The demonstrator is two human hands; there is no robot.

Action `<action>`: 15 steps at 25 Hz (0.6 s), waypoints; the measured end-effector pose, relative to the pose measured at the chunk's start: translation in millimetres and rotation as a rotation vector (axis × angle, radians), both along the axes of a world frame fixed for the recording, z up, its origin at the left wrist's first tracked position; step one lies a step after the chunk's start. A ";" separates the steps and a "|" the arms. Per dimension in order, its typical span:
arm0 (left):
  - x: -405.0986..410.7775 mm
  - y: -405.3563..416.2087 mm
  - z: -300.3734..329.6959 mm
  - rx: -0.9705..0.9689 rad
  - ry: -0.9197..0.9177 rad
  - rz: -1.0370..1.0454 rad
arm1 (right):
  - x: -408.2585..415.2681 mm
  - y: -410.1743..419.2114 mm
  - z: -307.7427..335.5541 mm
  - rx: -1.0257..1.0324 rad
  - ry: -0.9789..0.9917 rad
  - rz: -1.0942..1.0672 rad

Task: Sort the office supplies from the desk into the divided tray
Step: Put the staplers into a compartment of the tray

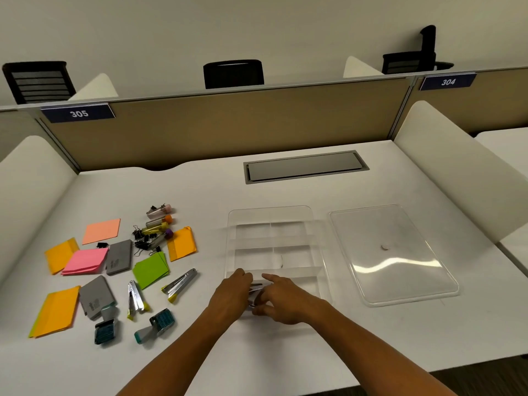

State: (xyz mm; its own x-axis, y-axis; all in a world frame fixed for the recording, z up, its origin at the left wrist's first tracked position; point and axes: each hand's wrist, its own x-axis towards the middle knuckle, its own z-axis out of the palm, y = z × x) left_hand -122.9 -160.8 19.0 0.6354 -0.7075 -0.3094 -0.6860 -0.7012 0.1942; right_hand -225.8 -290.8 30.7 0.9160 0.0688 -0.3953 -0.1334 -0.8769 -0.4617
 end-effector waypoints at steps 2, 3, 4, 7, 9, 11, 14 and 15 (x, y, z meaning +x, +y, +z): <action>0.5 -1.2 1.4 0.005 -0.005 0.029 | 0.5 -3.8 -6.5 0.015 -0.019 -0.016; 0.2 -1.7 2.3 -0.003 -0.004 0.050 | 0.3 -6.7 -9.1 0.015 -0.028 -0.027; -0.6 -1.0 4.1 -0.009 -0.001 0.072 | 0.3 -9.0 -10.0 0.017 -0.034 -0.035; -6.3 5.5 6.4 -0.004 -0.002 0.103 | 1.0 -13.8 -4.2 0.027 -0.045 -0.038; -11.0 11.2 4.9 -0.004 0.013 0.110 | 5.8 -13.9 3.4 0.020 -0.093 -0.051; -14.7 13.9 5.3 -0.040 0.037 0.126 | 14.2 -13.7 10.8 0.023 -0.207 -0.120; -16.7 25.0 12.7 -0.215 0.090 0.262 | 35.9 -3.5 16.8 0.087 -0.350 -0.201; -17.0 32.5 15.3 -0.293 0.094 0.304 | 43.8 3.4 20.2 0.101 -0.364 -0.198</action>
